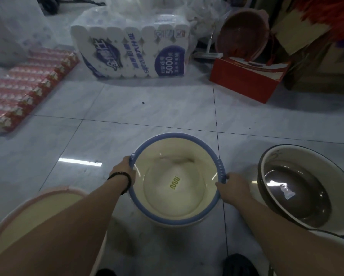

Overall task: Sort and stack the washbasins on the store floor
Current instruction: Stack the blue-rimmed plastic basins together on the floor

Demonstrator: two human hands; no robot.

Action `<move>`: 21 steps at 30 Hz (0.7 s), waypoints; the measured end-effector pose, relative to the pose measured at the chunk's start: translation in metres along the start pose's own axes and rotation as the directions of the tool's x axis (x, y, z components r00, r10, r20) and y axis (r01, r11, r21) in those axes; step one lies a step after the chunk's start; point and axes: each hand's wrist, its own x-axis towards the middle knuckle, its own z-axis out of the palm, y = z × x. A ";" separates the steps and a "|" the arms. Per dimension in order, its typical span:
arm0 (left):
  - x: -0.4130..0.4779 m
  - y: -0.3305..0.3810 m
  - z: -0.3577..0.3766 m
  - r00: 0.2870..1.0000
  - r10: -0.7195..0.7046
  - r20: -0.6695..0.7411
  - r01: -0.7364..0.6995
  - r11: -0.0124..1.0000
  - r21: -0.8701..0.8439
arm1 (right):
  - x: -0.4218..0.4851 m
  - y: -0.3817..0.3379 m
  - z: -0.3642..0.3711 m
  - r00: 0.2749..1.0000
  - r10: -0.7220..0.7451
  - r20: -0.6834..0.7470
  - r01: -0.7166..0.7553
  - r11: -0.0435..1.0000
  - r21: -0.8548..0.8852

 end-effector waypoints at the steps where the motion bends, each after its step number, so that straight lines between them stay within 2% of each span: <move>1: -0.001 0.000 0.001 1.000 -0.001 -0.012 0.001 1.000 0.015 | 0.002 0.001 0.001 1.000 -0.002 0.002 0.002 1.000 -0.018; 7: -0.011 0.006 0.002 0.999 -0.035 0.017 0.035 0.999 0.003 | 0.011 0.001 -0.003 0.997 0.056 0.051 -0.053 0.997 -0.060; 11: -0.030 0.005 -0.013 0.987 -0.052 0.152 0.052 0.999 0.004 | -0.001 -0.020 -0.008 0.992 0.116 0.046 -0.105 0.974 -0.202; 13: -0.045 0.000 -0.032 0.964 -0.071 0.255 0.071 0.997 0.009 | -0.017 -0.042 -0.008 0.997 0.066 -0.033 -0.073 0.960 -0.270; 15: -0.064 -0.002 -0.059 0.947 -0.053 0.316 0.012 0.992 0.129 | -0.039 -0.074 -0.010 0.990 -0.079 -0.120 0.038 0.950 -0.311; 16: -0.075 -0.002 -0.076 0.944 -0.019 0.330 -0.060 0.972 0.227 | -0.047 -0.092 -0.010 0.978 -0.146 -0.152 0.100 0.957 -0.273; 18: -0.101 0.003 -0.110 0.933 0.069 0.353 -0.213 0.897 0.388 | -0.063 -0.132 -0.008 0.978 -0.183 -0.103 0.181 0.983 -0.031; 20: -0.134 -0.001 -0.143 0.920 0.143 0.364 -0.308 0.837 0.451 | -0.086 -0.172 -0.002 0.977 -0.186 0.104 0.155 0.956 0.249; 21: -0.153 -0.007 -0.157 0.918 0.159 0.364 -0.328 0.820 0.469 | -0.103 -0.189 0.002 0.944 -0.212 0.252 0.121 0.936 0.331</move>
